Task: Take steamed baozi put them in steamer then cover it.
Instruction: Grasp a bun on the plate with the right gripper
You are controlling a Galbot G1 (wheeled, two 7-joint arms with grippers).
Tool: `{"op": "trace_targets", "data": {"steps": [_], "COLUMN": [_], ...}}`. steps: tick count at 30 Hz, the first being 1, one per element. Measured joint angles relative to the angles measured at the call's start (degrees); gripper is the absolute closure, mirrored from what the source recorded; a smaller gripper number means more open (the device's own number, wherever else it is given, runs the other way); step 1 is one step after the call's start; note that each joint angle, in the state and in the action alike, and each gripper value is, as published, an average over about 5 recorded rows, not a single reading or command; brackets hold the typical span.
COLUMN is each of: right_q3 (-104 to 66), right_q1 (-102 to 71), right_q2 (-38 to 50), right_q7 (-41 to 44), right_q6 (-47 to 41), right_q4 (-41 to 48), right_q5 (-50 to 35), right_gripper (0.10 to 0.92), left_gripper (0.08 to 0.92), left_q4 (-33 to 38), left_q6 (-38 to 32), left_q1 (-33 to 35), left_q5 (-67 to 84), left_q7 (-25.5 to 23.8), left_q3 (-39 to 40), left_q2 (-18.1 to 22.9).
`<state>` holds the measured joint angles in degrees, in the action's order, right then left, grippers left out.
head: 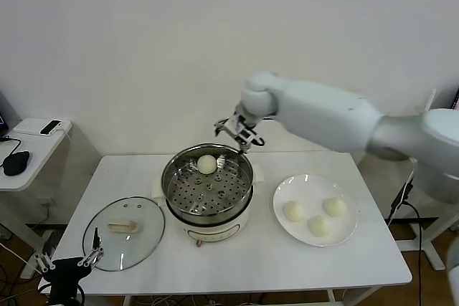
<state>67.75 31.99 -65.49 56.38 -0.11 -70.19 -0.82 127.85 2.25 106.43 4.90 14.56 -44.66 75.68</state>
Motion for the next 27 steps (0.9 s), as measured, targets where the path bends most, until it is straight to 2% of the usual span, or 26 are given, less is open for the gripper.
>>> {"op": "trace_targets", "data": {"steps": [7, 15, 21, 27], "right_q3": [-0.44, -2.47, -5.23, -9.22], "right_q1": [0.88, -3.08, -9.21, -16.53], "right_q2": [13.25, 26.13, 30.88, 31.77], "right_q7": [2.43, 3.18, 2.96, 2.32], "right_q6": [-8.66, -13.67, -15.62, -16.15], "right_q4": [-9.95, -17.50, -19.71, -19.31], "right_q5": [-3.43, -3.51, -1.76, 0.44], "right_gripper": [0.203, 0.203, 0.203, 0.203], "left_gripper": [0.177, 0.177, 0.177, 0.177], "left_q4": [0.39, 0.63, 0.84, 0.71], "left_q6": [0.45, 0.62, 0.70, 0.83], "left_q1": [0.03, 0.29, 0.75, 0.67], "left_q5": [0.27, 0.16, -0.44, -0.88], "left_q7": [-0.53, -0.65, -0.77, -0.87], "left_q3": [0.22, 0.27, 0.20, -0.08], "left_q2": [-0.85, -1.20, -1.22, -1.09]}}
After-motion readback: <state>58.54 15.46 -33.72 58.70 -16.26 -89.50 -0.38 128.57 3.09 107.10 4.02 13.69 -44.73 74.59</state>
